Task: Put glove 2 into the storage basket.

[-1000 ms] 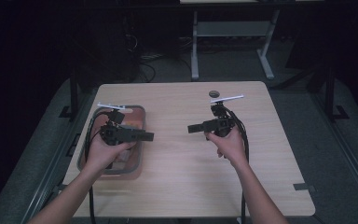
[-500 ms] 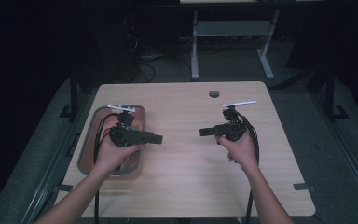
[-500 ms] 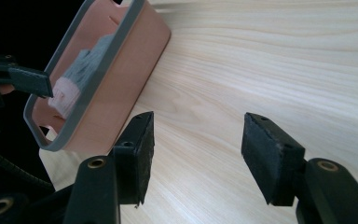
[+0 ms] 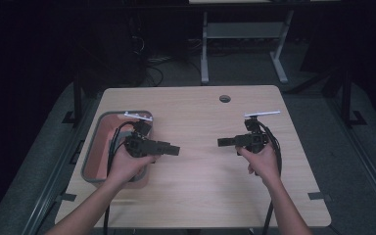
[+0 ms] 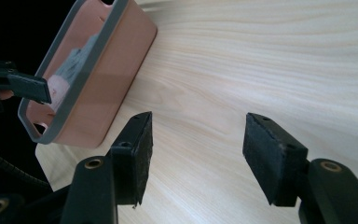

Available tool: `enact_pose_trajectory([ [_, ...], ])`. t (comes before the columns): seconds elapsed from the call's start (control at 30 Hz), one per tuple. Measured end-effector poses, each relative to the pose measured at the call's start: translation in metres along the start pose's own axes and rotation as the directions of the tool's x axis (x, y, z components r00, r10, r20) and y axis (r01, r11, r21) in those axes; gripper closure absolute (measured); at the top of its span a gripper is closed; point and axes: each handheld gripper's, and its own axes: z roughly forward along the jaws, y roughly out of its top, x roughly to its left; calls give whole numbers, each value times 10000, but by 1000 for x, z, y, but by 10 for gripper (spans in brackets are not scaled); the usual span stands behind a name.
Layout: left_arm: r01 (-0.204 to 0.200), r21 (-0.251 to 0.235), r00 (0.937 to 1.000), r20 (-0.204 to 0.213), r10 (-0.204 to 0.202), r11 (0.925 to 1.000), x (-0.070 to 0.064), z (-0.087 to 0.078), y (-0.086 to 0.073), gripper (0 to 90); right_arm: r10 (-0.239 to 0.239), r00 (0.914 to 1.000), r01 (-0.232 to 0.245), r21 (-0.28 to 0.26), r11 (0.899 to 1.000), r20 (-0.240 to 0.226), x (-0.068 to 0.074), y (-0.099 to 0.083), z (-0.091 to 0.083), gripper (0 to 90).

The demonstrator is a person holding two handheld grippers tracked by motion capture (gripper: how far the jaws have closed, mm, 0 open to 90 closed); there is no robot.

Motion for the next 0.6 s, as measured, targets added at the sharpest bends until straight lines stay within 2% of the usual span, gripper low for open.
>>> enact_pose_trajectory([
  [0.23,-141,98,9998,164,139,9999,-6,10,-2,346,275,9996,-274,-95,9996,89,-11,-8,-9,419],
  [0.6,-251,230,9991,344,243,9994,-12,23,-5,342,403,9989,-399,-173,9991,224,-27,-19,-22,415],
])
